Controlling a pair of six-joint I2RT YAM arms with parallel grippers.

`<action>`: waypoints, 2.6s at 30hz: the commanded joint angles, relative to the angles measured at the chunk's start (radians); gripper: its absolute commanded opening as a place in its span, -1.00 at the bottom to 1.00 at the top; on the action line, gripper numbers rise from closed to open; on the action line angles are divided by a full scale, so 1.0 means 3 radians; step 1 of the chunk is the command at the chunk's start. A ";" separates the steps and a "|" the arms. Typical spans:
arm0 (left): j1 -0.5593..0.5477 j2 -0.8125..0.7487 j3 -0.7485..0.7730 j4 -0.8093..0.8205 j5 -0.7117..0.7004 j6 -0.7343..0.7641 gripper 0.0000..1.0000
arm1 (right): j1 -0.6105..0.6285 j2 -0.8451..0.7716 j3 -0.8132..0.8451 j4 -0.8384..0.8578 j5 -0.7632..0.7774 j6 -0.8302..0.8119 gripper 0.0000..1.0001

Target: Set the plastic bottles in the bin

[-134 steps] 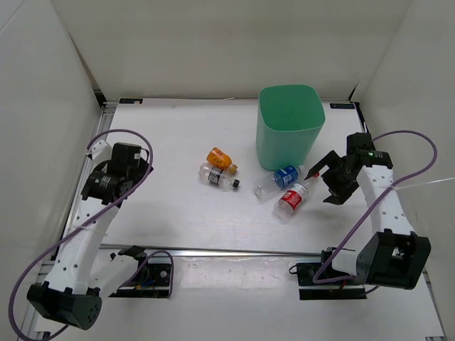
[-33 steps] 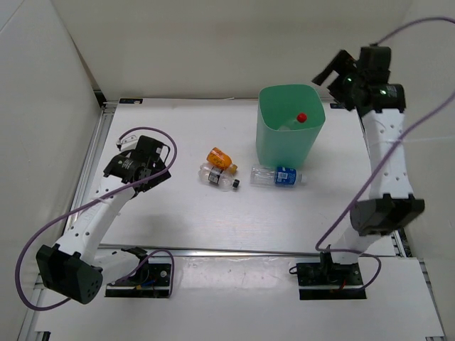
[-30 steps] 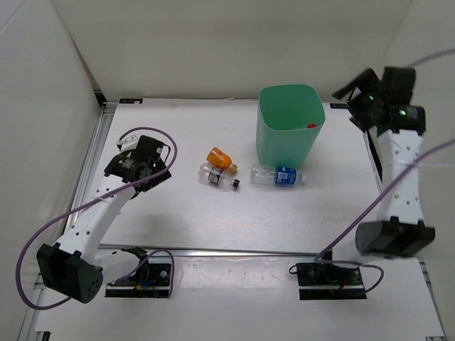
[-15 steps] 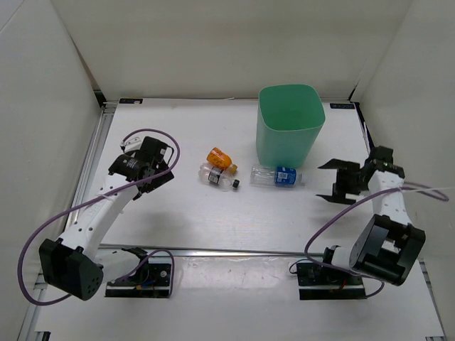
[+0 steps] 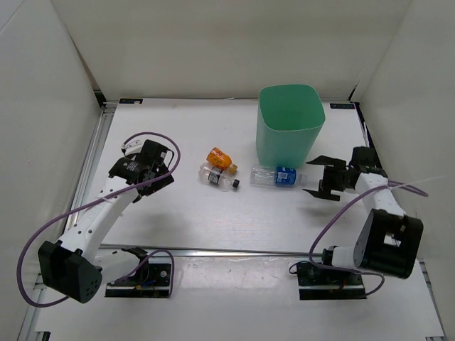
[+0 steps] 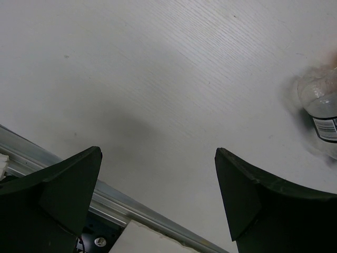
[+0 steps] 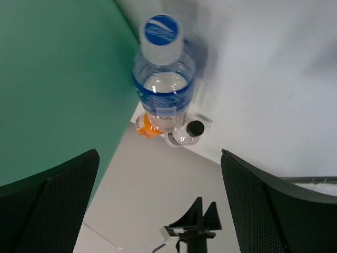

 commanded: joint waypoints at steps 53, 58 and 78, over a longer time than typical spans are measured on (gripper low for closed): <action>-0.0018 -0.0031 -0.0094 -0.0360 -0.0234 -0.0099 1.00 | 0.0845 0.1192 0.0653 -0.0054 0.0094 -0.0783 -0.05; -0.0018 -0.0098 -0.0155 -0.0329 -0.0234 -0.0129 1.00 | 0.0845 0.0414 0.0565 -0.0335 -0.0008 -0.1182 -0.11; -0.0018 0.0204 0.0033 -0.0053 -0.0101 0.0106 1.00 | 0.0641 0.1159 0.5049 -0.1328 0.0473 -0.2277 -0.22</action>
